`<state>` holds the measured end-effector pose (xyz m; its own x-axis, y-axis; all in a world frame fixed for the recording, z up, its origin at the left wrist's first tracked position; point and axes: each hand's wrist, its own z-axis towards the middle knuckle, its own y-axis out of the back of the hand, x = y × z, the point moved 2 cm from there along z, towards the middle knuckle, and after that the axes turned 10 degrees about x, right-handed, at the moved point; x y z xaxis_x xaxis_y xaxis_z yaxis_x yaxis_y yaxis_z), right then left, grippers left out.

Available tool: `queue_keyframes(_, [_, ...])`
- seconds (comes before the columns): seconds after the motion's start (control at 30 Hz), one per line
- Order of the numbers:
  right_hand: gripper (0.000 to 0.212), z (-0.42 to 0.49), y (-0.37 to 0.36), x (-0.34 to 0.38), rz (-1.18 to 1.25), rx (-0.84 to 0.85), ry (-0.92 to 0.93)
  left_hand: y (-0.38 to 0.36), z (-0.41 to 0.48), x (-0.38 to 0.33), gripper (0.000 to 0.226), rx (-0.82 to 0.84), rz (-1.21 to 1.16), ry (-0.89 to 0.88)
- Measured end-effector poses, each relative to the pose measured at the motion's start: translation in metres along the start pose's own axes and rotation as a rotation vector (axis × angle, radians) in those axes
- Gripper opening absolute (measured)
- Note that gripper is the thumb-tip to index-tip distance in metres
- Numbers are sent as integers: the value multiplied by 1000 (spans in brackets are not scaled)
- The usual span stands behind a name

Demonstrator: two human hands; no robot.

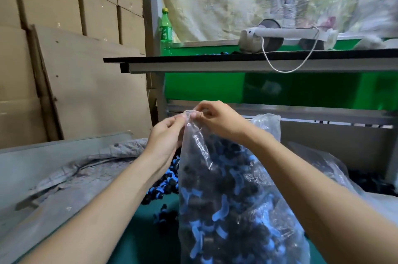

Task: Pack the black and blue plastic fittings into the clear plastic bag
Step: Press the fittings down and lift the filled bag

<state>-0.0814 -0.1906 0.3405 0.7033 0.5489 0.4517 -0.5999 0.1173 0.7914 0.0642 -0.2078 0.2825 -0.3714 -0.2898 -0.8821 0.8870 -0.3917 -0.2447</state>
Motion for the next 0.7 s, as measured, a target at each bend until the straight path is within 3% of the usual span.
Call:
queue_keyframes(0.07, [21,0,-1,1,19,7,6,2,-1,6,17,-21,229,19])
queue_keyframes(0.23, [28,7,-5,4,125,-7,10,0,-4,-6,14,-110,522,-167])
queue_keyframes(0.57, [15,9,-7,9,225,11,146,2,-4,-3,12,-111,423,-151])
queue_keyframes(0.7, [40,9,-6,-24,10,148,-24,8,1,2,13,-144,373,-155])
